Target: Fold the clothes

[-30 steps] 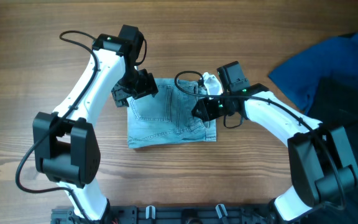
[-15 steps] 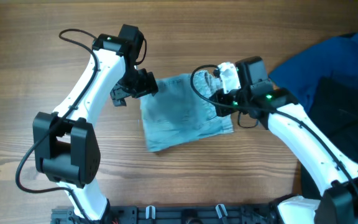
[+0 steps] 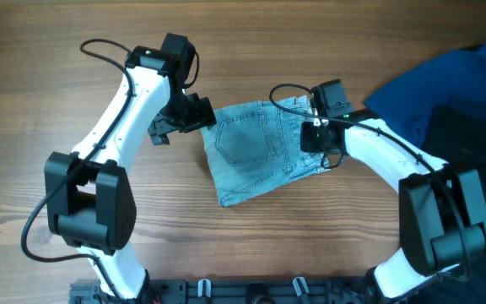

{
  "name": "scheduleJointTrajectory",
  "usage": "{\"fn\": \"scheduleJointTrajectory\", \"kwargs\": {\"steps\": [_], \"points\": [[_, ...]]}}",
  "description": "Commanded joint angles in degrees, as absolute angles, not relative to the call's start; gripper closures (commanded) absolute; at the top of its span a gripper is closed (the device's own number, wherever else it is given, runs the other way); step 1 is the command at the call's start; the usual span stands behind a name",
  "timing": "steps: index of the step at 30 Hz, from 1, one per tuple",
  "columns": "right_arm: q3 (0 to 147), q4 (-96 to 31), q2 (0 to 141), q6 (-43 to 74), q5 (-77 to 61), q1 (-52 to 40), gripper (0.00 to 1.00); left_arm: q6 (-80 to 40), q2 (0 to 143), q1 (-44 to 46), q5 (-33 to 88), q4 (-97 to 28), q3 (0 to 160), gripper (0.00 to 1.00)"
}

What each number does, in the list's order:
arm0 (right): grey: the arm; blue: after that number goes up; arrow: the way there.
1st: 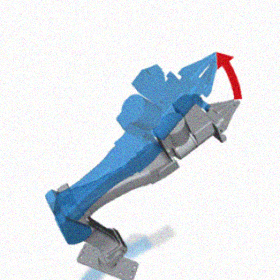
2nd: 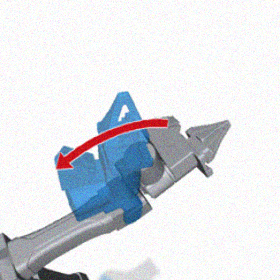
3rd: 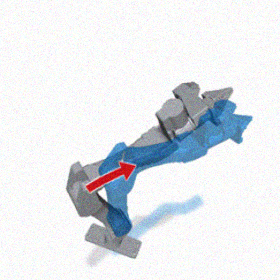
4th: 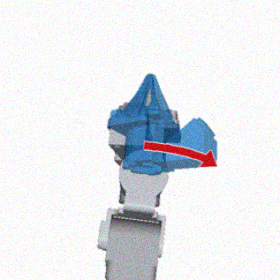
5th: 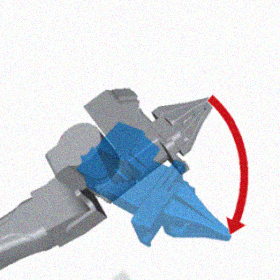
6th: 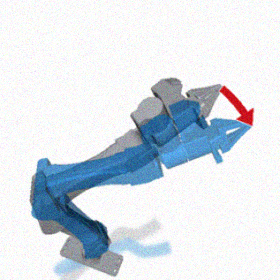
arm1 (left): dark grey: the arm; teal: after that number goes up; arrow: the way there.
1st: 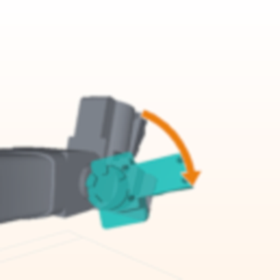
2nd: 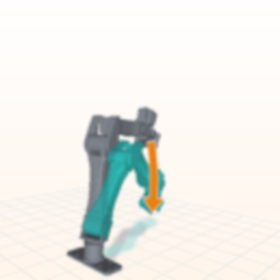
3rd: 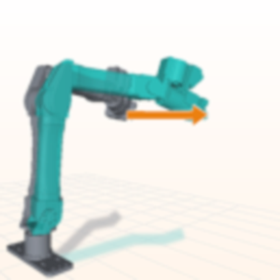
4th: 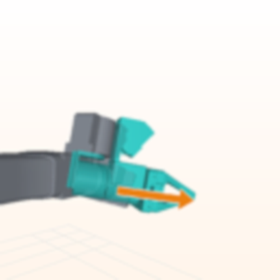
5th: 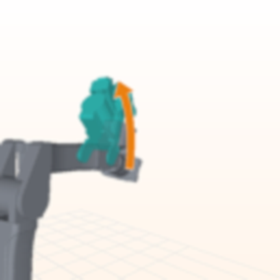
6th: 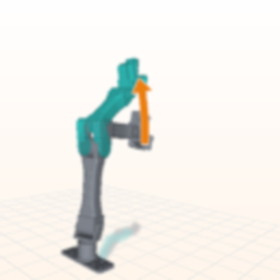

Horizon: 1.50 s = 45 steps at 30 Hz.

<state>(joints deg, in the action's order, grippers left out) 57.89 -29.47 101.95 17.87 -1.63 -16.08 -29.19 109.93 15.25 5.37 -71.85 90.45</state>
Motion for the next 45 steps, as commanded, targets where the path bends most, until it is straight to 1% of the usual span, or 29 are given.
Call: {"fn": "scheduleJointTrajectory", "kwargs": {"steps": [1,2,3,5,7,9,12,13,16,19,21,24,25,26,27,28,29,30,31,32,35,38,42,43,44,45], "points": [[59.64,-33.45,97.89,15.05,-7.77,-13.67,0.58,-28.69,108.86,15.09,4.38,-72.1,90.96,0.03],[59.68,-34.3,94.45,13.8,-10.9,-13.28,0.59,-28.71,108.86,15.09,4.38,-72.03,90.8,0.04],[59.68,-34.76,92.12,12.23,-14.15,-13.28,0.64,-28.71,108.86,15.16,4.4,-71.92,90.61,0.03],[59.68,-35.0,88.33,10.44,-20.4,-13.78,0.78,-28.75,108.86,15.16,4.45,-71.13,89.6,0.03],[59.0,-33.87,88.88,11.4,-21.52,-14.96,0.96,-28.77,108.86,15.16,5.76,-70.17,87.55,0.02],[57.82,-32.6,91.0,13.93,-21.52,-14.98,0.96,-28.97,108.86,15.31,5.96,-69.12,85.65,0.04],[56.93,-31.03,96.86,14.2,-20.78,-14.92,0.96,-29.41,108.86,15.59,6.87,-66.41,82.3,0.02],[56.93,-31.11,99.24,15.62,-17.8,-14.92,0.95,-29.43,108.86,15.64,7.49,-65.6,81.36,0.01],[56.93,-33.12,106.45,25.43,-4.93,-14.74,0.96,-30.02,108.86,15.64,10.46,-61.54,77.73,0.0],[56.93,-33.87,111.18,25.87,-4.75,-14.17,0.96,-30.7,108.86,15.64,16.38,-54.57,73.38,0.0],[56.93,-34.28,111.57,25.58,-4.8,-14.17,0.96,-30.72,108.86,15.64,19.11,-50.7,70.87,0.0],[56.93,-34.33,111.55,25.43,-5.15,-14.17,0.96,-30.89,108.86,15.64,26.28,-39.81,64.86,0.0],[56.93,-34.33,111.55,25.45,-5.21,-14.17,0.96,-30.87,108.86,15.64,27.92,-37.32,63.51,0.02],[56.93,-34.17,111.55,25.32,-5.72,-14.17,0.96,-30.87,108.86,15.66,29.61,-34.74,62.04,0.08],[56.93,-34.04,111.55,24.62,-6.59,-14.17,0.96,-30.81,108.86,15.84,31.16,-32.12,60.45,0.18],[56.95,-33.71,111.55,23.83,-7.46,-14.17,0.96,-30.26,108.86,16.03,32.1,-30.5,59.44,0.3],[57.1,-33.74,111.53,23.38,-8.03,-14.17,0.96,-29.45,108.86,16.36,32.71,-29.5,58.61,0.53],[57.17,-33.74,111.53,22.5,-8.21,-14.17,0.96,-28.4,108.86,16.62,33.26,-29.28,58.37,0.67],[57.32,-33.93,111.39,22.04,-8.14,-14.17,0.96,-27.2,108.86,16.78,33.71,-29.3,58.37,0.86],[57.65,-34.28,111.04,21.26,-8.23,-14.17,0.96,-25.96,108.86,16.78,34.81,-29.32,58.37,0.96],[59.57,-38.09,107.87,20.58,-8.4,-14.17,0.96,-20.95,108.51,15.38,39.48,-29.26,58.76,0.96],[61.19,-41.85,99.7,18.48,-8.43,-14.17,0.96,-17.96,105.3,9.61,43.68,-28.97,61.23,0.96],[61.56,-43.27,86.91,18.02,-8.6,-14.17,0.96,-19.64,100.66,-1.5,44.56,-23.44,64.55,0.96],[61.56,-43.2,83.59,18.04,-8.6,-14.17,0.95,-22.26,100.18,-6.44,44.53,-19.7,64.62,0.96],[61.56,-43.22,81.25,18.13,-8.6,-14.17,0.95,-23.44,100.18,-9.26,44.49,-17.78,64.62,0.96],[61.56,-43.42,78.17,18.17,-8.75,-14.17,0.95,-24.58,101.16,-15.14,42.52,-14.24,64.62,0.96]]}}
